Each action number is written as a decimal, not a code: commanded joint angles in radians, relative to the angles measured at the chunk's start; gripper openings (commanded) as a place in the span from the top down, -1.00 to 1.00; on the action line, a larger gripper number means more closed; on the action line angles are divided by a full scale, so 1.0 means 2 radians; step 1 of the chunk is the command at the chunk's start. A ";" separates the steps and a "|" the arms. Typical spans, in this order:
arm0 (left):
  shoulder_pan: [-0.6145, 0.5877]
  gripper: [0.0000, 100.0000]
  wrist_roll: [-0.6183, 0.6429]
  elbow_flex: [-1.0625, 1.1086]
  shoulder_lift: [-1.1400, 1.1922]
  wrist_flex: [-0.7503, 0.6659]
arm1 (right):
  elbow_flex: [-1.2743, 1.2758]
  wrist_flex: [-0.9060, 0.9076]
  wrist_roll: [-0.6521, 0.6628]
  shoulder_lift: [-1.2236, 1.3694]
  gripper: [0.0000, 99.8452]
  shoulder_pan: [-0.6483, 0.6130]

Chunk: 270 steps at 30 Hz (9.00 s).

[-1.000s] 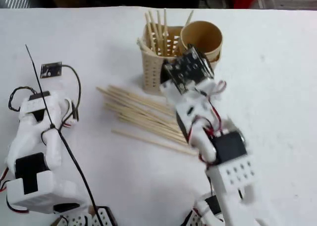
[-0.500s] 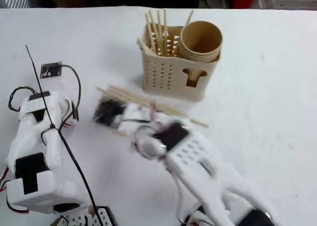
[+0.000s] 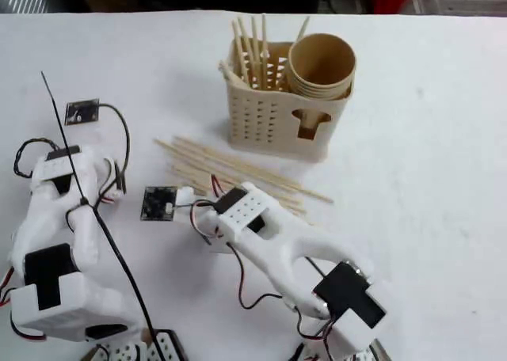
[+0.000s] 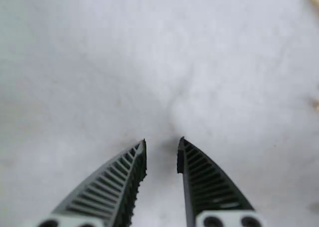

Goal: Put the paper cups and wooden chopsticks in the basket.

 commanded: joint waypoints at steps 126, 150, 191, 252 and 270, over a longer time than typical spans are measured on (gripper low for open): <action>0.007 0.76 0.002 -0.001 -0.002 -0.008 | -0.028 -0.043 -0.044 -0.016 0.64 0.083; 0.007 0.76 0.002 -0.001 -0.001 -0.008 | 0.007 0.025 -0.086 -0.185 0.97 0.083; 0.007 0.76 0.002 -0.001 -0.001 -0.008 | -0.427 -0.258 -0.248 -0.142 0.96 0.168; -0.099 0.75 0.070 -0.003 -0.001 -0.064 | 0.013 -0.093 -0.183 -0.021 0.88 -0.073; -0.099 0.75 0.070 -0.002 -0.001 -0.062 | 0.013 -0.039 -0.183 -0.026 0.95 -0.071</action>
